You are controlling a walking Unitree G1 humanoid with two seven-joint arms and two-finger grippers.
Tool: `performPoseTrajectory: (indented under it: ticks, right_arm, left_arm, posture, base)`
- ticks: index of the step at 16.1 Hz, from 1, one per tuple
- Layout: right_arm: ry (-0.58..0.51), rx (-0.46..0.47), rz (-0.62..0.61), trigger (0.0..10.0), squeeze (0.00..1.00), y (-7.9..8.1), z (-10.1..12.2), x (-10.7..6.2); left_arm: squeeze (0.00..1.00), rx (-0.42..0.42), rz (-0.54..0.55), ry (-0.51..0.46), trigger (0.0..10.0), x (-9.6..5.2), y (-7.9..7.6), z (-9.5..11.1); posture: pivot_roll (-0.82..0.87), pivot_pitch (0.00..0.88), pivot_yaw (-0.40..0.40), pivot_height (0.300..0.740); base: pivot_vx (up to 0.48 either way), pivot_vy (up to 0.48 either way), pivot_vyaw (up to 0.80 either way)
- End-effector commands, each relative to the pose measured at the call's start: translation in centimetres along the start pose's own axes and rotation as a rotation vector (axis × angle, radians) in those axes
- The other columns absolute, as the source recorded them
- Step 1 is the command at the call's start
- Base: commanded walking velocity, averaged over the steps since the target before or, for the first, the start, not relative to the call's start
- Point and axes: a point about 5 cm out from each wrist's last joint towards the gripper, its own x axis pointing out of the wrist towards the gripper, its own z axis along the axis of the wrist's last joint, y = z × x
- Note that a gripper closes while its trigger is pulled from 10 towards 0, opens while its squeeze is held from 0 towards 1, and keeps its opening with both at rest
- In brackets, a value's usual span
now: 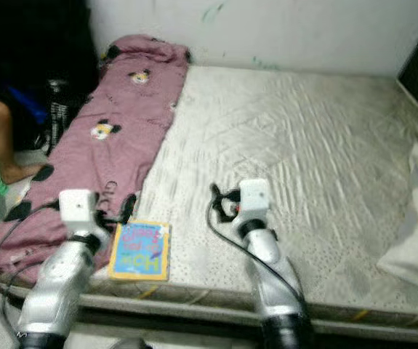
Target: Clean up the room
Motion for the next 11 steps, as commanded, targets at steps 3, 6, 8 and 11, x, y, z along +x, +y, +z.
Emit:
performPoseTrajectory:
  ticks: [3,6,8,11]
  right_arm:
    - [0.002,0.002,-0.003,10.0,0.00,-0.08,0.01,0.11]
    - [-0.001,0.003,-0.002,10.0,0.00,-0.11,0.03,0.11]
    - [-0.001,0.003,-0.001,10.0,0.00,-0.11,0.04,0.12]
    - [-0.001,0.002,-0.001,10.0,0.00,-0.09,0.03,0.11]
  left_arm:
    - [0.00,0.016,0.014,0.009,10.0,-0.10,0.32,-0.20]
    - [0.00,0.023,0.019,0.006,10.0,-0.11,0.33,-0.15]
    - [0.00,0.022,0.019,0.006,10.0,-0.11,0.31,-0.16]
    - [0.00,0.020,0.019,0.007,10.0,-0.11,0.33,-0.19]
  posture:
    - [0.03,0.000,0.000,0.740]
    - [0.03,0.000,-0.002,0.740]
    - [0.03,0.000,-0.002,0.740]
    - [0.03,0.000,-0.002,0.740]
  base:
    - [0.000,-0.091,-0.41]
    - [0.000,-0.272,-0.13]
    - [0.000,-0.249,0.00]
    - [0.000,-0.249,0.00]
